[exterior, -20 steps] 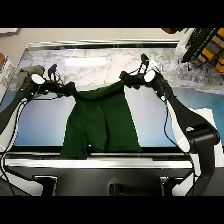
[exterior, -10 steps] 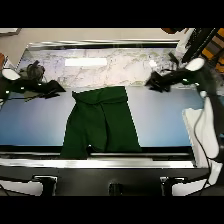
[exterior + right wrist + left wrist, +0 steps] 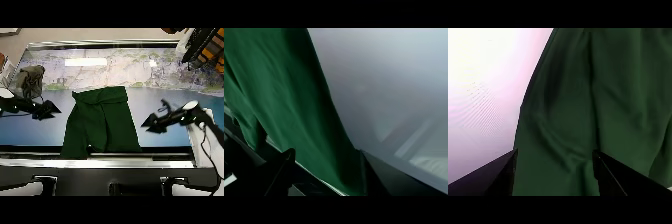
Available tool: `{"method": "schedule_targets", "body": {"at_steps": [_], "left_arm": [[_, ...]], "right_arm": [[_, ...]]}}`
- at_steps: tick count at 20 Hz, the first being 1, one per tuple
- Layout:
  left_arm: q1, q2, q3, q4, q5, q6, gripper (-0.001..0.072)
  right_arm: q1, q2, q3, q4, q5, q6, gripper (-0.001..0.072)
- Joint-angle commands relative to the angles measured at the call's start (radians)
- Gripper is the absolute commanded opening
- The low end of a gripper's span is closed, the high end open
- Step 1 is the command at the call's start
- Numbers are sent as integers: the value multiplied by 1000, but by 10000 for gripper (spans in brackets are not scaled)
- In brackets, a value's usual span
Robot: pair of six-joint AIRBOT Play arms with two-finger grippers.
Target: Fold the clothes and pants, and hang the long-sleeved shirts on hangers.
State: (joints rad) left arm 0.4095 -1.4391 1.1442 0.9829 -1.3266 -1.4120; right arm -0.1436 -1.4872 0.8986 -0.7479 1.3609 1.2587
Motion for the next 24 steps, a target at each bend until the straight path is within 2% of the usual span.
{"method": "schedule_targets", "body": {"at_steps": [1,4,5,7,8,11,16,17,18,19,20,24], "left_arm": [[3,17,-100,1,23,18,533],[3,16,-120,1,61,43,533],[0,16,-127,1,84,44,533],[-10,9,-140,-3,128,45,533],[-20,0,-145,-11,143,48,533],[-63,-39,-146,-18,150,82,533],[-122,-105,-146,-18,215,85,523],[-134,-113,-146,-21,227,85,486],[-143,-121,-146,-26,234,85,350],[-151,-125,-145,-42,238,89,147],[-155,-124,-144,-60,240,106,22],[-146,-85,-42,-75,200,104,17]], "right_arm": [[85,16,-202,75,-111,-66,486],[167,16,-217,123,-185,-65,483],[189,16,-217,134,-214,-60,461],[204,16,-217,151,-251,-39,71],[204,21,-217,166,-259,-40,28],[202,82,-217,169,-309,-32,27],[202,192,-213,169,-323,9,28],[202,209,-212,173,-324,19,28],[202,229,-209,178,-325,21,27],[202,247,-204,179,-327,21,27],[202,263,-191,179,-329,21,27],[202,280,-16,92,-342,48,27]]}}
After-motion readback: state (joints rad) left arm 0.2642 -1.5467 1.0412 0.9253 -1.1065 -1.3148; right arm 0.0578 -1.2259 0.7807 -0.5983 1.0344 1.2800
